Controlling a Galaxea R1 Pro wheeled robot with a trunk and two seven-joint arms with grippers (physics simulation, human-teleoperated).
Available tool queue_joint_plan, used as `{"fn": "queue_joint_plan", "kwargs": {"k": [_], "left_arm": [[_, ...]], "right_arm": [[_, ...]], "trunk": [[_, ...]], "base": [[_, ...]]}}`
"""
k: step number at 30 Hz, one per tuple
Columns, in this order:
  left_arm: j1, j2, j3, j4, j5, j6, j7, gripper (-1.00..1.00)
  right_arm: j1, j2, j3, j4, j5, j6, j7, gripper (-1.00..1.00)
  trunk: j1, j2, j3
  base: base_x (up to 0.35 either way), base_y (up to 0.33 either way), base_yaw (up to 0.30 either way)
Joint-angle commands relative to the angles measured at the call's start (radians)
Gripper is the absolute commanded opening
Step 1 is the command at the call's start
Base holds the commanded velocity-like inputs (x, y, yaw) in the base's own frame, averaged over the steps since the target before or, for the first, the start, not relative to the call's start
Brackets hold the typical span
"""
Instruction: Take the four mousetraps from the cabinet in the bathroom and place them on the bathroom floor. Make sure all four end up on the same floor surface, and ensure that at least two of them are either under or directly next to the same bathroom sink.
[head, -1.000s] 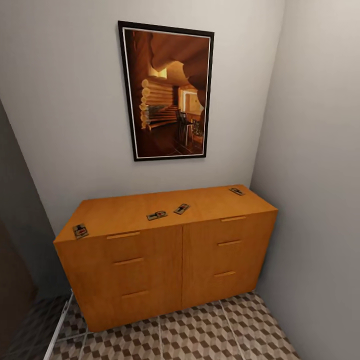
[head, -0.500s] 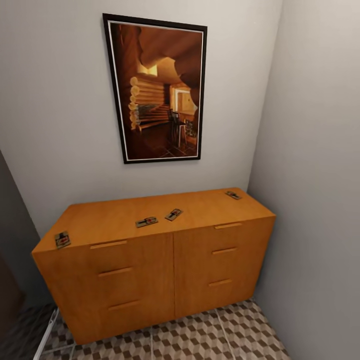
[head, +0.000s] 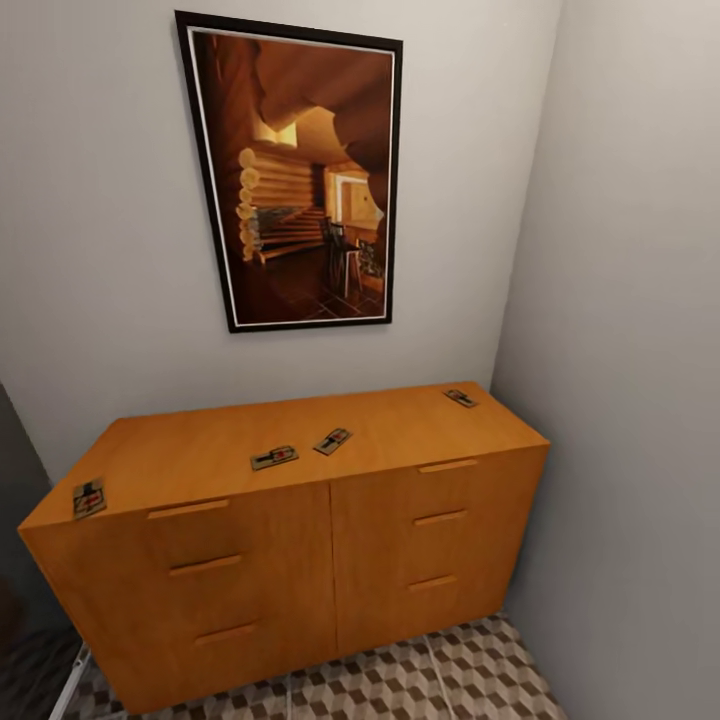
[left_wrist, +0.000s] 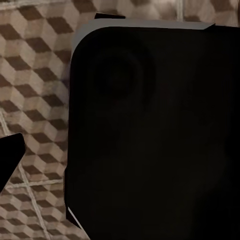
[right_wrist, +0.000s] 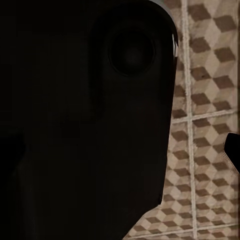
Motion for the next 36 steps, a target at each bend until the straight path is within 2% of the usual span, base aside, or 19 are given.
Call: {"fn": "queue_joint_plan", "kwargs": {"k": [1,16,36], "left_arm": [[0.000,0.000,0.000,0.000,0.010,-0.002,-0.001,1.00],[0.000,0.000,0.000,0.000,0.010,-0.003,-0.001,1.00],[0.000,0.000,0.000,0.000,0.011,-0.003,-0.001,1.00]], "right_arm": [[0.000,0.000,0.001,0.000,0.001,-0.002,-0.001,1.00],[0.000,0.000,0.001,0.000,0.001,-0.002,0.000,1.00],[0.000,0.000,0.001,0.000,0.001,-0.002,0.000,1.00]], "trunk": [[0.000,0.000,-0.001],[0.000,0.000,-0.001],[0.000,0.000,-0.001]], "base": [[0.145,-0.096,0.000],[0.123,-0.075,0.000],[0.017,-0.007,0.000]]}}
